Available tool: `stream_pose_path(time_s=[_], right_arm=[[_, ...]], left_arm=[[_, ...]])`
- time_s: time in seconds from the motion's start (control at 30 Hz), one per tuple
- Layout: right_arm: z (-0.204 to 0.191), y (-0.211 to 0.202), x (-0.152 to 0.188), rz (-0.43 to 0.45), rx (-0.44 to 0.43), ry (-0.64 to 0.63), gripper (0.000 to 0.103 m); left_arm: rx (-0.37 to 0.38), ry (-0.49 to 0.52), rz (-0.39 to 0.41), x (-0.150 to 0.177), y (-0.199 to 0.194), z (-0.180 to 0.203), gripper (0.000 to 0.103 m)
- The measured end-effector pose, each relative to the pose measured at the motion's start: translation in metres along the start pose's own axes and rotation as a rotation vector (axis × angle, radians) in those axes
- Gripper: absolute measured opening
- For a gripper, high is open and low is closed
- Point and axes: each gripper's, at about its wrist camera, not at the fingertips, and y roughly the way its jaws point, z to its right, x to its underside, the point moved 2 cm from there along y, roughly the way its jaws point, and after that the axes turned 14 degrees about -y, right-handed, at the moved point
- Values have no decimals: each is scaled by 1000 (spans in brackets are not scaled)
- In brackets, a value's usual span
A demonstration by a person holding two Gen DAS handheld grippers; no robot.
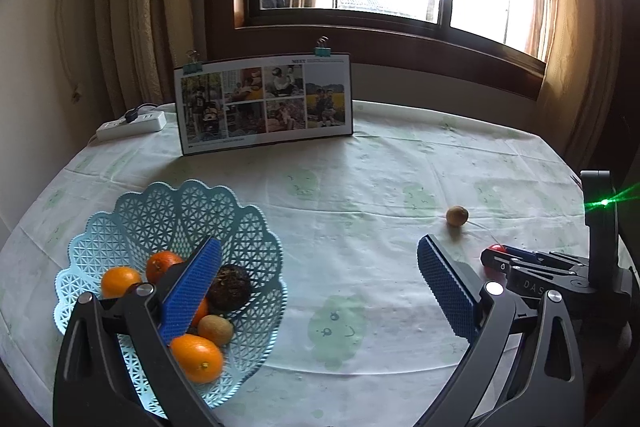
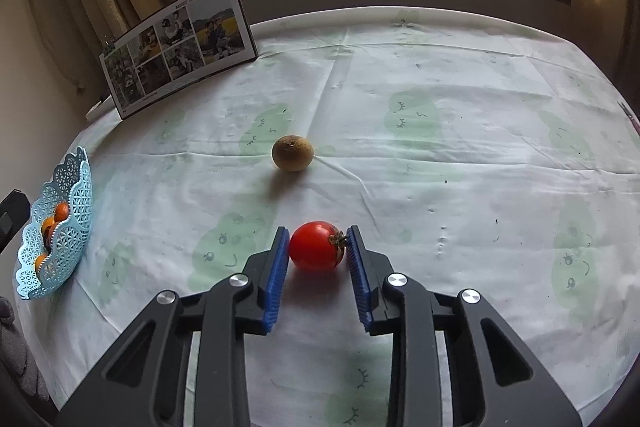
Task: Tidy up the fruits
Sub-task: 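Grasp the red tomato with the right tool while the left tool moves to the small brown fruit, then grasp and lift the small brown fruit with the left tool while the right holds the tomato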
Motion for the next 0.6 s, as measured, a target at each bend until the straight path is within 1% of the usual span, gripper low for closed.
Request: stream_pose_path(time_s=[0.2,0.4,0.47,0.6], right_arm=[[15,-19,0,43,7,43,29],[26,-27,3,65,17,60,29],[28,-25,4,64,0,69,29],[31,-16,7,49,-74,105,30]], left_arm=[[13,54,-5,2,12,26,100],[27,118,-19,2,31,57,100],[37,135,-30,2,38,67,100],[35,156,-41,3,48,80,100]])
